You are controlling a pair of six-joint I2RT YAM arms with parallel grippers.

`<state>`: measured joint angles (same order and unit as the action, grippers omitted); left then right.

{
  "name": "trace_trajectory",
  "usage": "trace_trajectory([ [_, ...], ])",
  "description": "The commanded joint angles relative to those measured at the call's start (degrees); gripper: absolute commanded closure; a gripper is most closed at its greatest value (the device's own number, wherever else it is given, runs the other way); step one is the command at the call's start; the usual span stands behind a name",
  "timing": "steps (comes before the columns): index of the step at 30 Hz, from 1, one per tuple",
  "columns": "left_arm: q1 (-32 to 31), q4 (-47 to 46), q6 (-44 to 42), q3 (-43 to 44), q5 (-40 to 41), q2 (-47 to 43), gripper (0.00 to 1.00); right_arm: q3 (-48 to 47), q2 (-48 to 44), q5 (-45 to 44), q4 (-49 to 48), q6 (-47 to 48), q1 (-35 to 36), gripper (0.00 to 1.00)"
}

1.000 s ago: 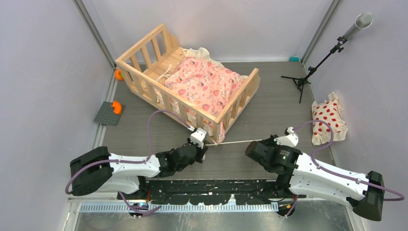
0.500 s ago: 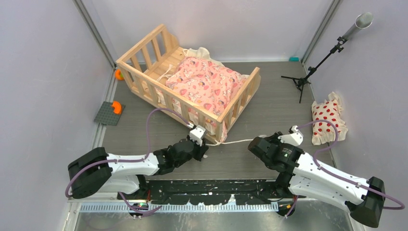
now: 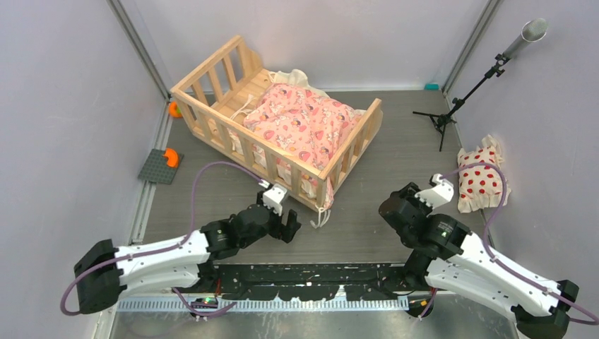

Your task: Set up the pet bed

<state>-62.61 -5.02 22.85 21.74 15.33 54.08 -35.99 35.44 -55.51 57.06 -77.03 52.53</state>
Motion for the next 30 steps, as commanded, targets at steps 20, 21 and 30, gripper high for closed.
trace_trajectory([
  [20,9.55,42.53,1.39,47.99,23.38,-1.73,0.0,-33.98,15.52,9.79,-1.17,33.95,-0.16,0.5],
  [21,12.35,43.72,1.79,49.29,21.48,-1.2,0.0,-34.44,15.6,10.15,-1.57,33.93,-0.16,0.5],
  [30,22.35,45.09,5.23,51.39,15.92,1.55,0.0,-40.11,17.02,8.41,0.02,36.62,-0.57,0.49],
])
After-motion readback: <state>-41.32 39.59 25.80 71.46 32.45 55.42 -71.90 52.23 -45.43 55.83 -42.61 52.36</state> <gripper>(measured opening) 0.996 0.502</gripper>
